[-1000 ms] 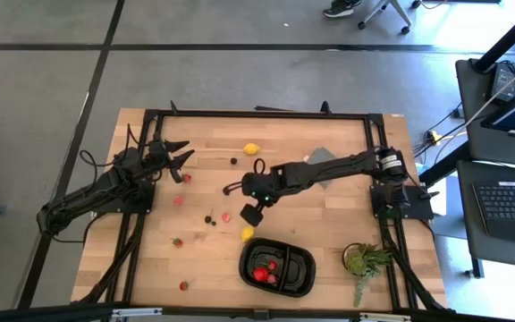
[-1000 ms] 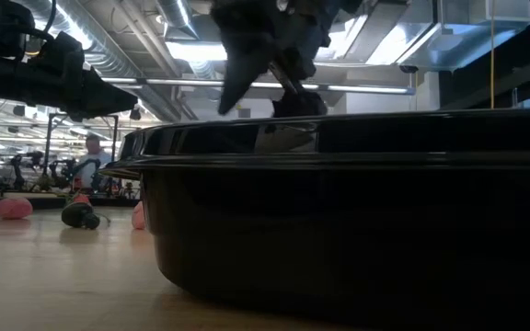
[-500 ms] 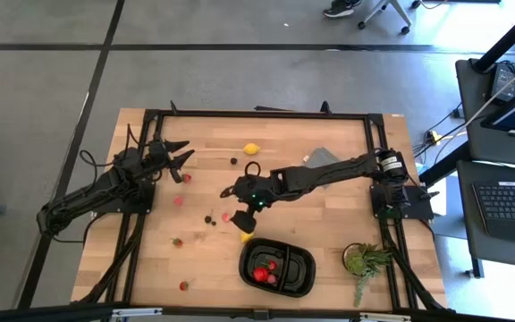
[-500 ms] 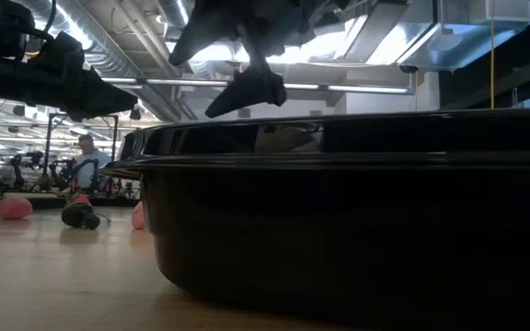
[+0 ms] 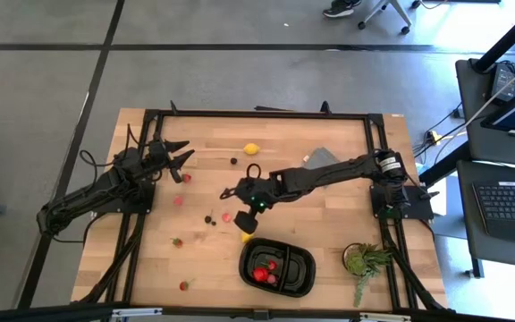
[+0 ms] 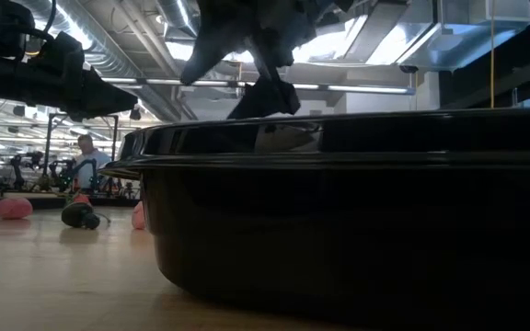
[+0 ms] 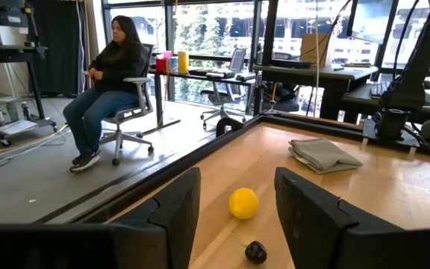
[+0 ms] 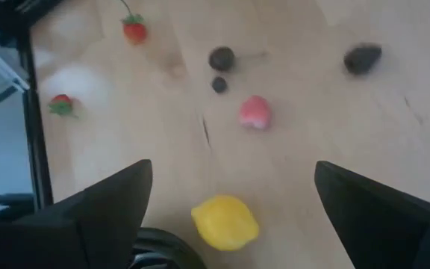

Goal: Pick and placing Produce into tupperware
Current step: Put the lemon into the black bin

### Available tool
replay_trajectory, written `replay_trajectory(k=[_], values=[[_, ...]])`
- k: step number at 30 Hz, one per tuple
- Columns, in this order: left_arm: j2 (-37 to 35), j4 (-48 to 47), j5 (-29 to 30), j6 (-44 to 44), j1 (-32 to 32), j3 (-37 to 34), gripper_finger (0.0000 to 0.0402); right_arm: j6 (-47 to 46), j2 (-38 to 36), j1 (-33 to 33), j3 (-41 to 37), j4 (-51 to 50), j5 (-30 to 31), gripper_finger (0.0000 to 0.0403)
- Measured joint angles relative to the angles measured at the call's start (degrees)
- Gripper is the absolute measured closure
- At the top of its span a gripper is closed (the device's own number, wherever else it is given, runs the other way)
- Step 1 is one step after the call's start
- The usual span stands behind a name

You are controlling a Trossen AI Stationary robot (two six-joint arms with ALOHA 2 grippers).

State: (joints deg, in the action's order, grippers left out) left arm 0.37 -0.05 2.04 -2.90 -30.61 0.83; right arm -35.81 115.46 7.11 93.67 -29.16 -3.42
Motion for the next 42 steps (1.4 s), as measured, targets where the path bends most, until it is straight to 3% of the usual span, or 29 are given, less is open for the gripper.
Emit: replay_trajectory(k=[10,19,28,36,42], values=[[0.0,0.0,0.0,0.0,0.0,0.0,0.0237,-11.6,3.8,1.0,0.0,-4.8,2.3,0.0028],[0.0,0.0,0.0,0.0,0.0,0.0,0.0237,-13.0,5.2,4.4,0.2,-7.7,5.2,0.0028],[0.0,0.0,0.0,-0.1,0.0,0.0,0.0237,-4.5,7.1,6.6,10.8,-20.3,17.2,0.0028],[0.0,0.0,0.0,-1.5,0.0,0.0,0.0237,-1.2,16.9,7.6,21.9,-27.4,16.8,0.0028],[0.0,0.0,0.0,-1.5,0.0,0.0,0.0237,-2.5,20.0,7.7,27.3,-32.2,16.9,0.0028]])
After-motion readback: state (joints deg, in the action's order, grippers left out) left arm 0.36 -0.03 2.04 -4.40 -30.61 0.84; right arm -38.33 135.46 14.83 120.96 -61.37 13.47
